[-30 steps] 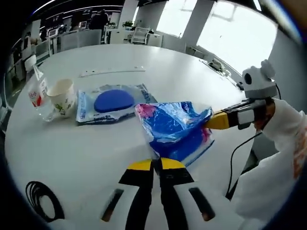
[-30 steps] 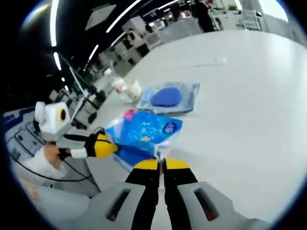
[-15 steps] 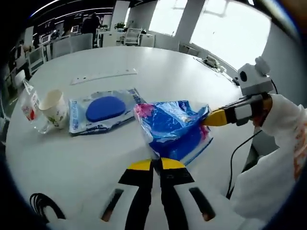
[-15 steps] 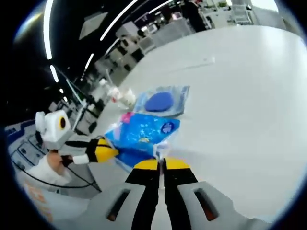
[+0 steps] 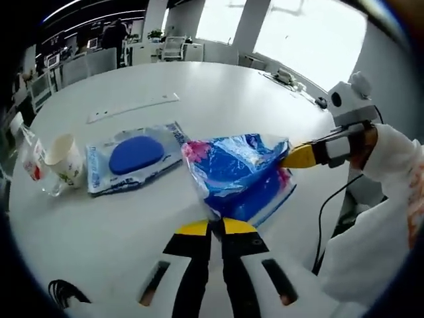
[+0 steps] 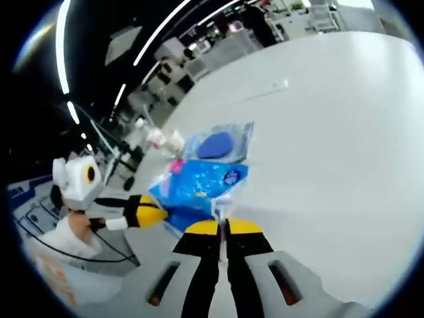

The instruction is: Arrange the tabletop items into an orderly group along one side of the table until the central work area is clear of visible clutter.

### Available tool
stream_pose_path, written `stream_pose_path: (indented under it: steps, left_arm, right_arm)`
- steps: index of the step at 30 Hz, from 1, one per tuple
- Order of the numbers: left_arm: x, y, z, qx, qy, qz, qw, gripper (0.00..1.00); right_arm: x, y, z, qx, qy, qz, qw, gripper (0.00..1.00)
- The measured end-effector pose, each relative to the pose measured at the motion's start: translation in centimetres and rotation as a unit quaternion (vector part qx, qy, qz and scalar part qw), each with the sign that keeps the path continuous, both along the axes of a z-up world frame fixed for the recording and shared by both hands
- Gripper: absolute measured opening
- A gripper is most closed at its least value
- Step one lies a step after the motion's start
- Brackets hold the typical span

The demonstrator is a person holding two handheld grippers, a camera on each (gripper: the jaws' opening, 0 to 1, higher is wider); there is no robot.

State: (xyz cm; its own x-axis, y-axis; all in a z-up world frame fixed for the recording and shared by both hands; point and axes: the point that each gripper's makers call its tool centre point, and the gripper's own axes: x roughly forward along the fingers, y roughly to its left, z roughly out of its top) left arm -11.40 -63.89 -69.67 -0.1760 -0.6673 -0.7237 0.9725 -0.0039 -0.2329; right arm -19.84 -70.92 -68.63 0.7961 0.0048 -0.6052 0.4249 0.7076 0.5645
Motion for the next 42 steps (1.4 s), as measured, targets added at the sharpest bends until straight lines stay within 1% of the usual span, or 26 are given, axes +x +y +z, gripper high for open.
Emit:
stream_pose_path:
  steps: [2,4,7,10,13,16,19,25,29,32,35,37,42]
  left_arm:
    - [-0.4,-0.3,0.1,0.002,-0.005,-0.016,0.9999,0.02]
    - [-0.9,-1.0,0.5,-0.015,-0.013,-0.04,0.999,0.02]
    - [-1.3,-1.4,0.4,-0.007,-0.009,-0.05,0.9987,0.03]
    - [-2.0,-2.2,0.3,-0.001,-0.02,-0.078,0.9967,0.03]
    - [-2.4,-3.1,0.5,-0.003,-0.03,-0.099,0.9947,0.03]
    - [-2.5,-4.2,0.9,-0.005,-0.034,-0.103,0.9941,0.03]
    - [-2.7,-5.3,1.0,-0.005,-0.036,-0.112,0.993,0.03]
    - [-3.0,-6.8,0.8,0.006,-0.045,-0.127,0.9908,0.03]
    - [-2.8,-7.9,0.5,0.018,-0.04,-0.126,0.991,0.03]
    - [-2.7,-8.8,0.2,0.031,-0.041,-0.13,0.9901,0.03]
    - [-2.6,-9.5,0.2,0.036,-0.052,-0.142,0.9879,0.03]
    - [-2.5,-10.1,0.1,0.038,-0.054,-0.146,0.9871,0.03]
    - [-2.1,-11.8,-0.2,0.043,-0.038,-0.134,0.9893,0.03]
  right_arm:
    - [-0.4,-0.3,-0.1,-0.001,0.0,-0.003,1.0,0.0]
    - [-0.7,-0.8,-0.1,-0.001,0.001,-0.012,0.9999,0.0]
    - [-1.4,-1.6,0.2,0.003,-0.004,-0.021,0.9998,0.0]
    - [-1.9,-2.1,0.3,-0.005,-0.002,-0.017,0.9999,0.0]
    - [-2.4,-2.8,0.3,-0.008,-0.002,-0.02,0.9998,0.0]
    - [-2.8,-3.7,0.4,-0.004,-0.006,-0.029,0.9996,0.0]
    - [-3.1,-4.4,0.7,-0.01,-0.007,-0.031,0.9994,0.0]
    - [-3.2,-5.9,0.8,-0.022,-0.004,-0.024,0.9995,0.0]
    - [-3.1,-7.1,1.0,-0.03,-0.002,-0.021,0.9993,0.0]
    - [-2.9,-7.8,0.9,-0.036,0.003,-0.018,0.9992,0.0]
    - [-2.7,-8.6,1.0,-0.048,0.006,-0.013,0.9988,0.0]
    - [-2.6,-9.1,1.0,-0.05,0.006,-0.013,0.9987,0.0]
    - [-2.6,-11.0,0.3,-0.05,0.011,-0.021,0.9984,0.0]
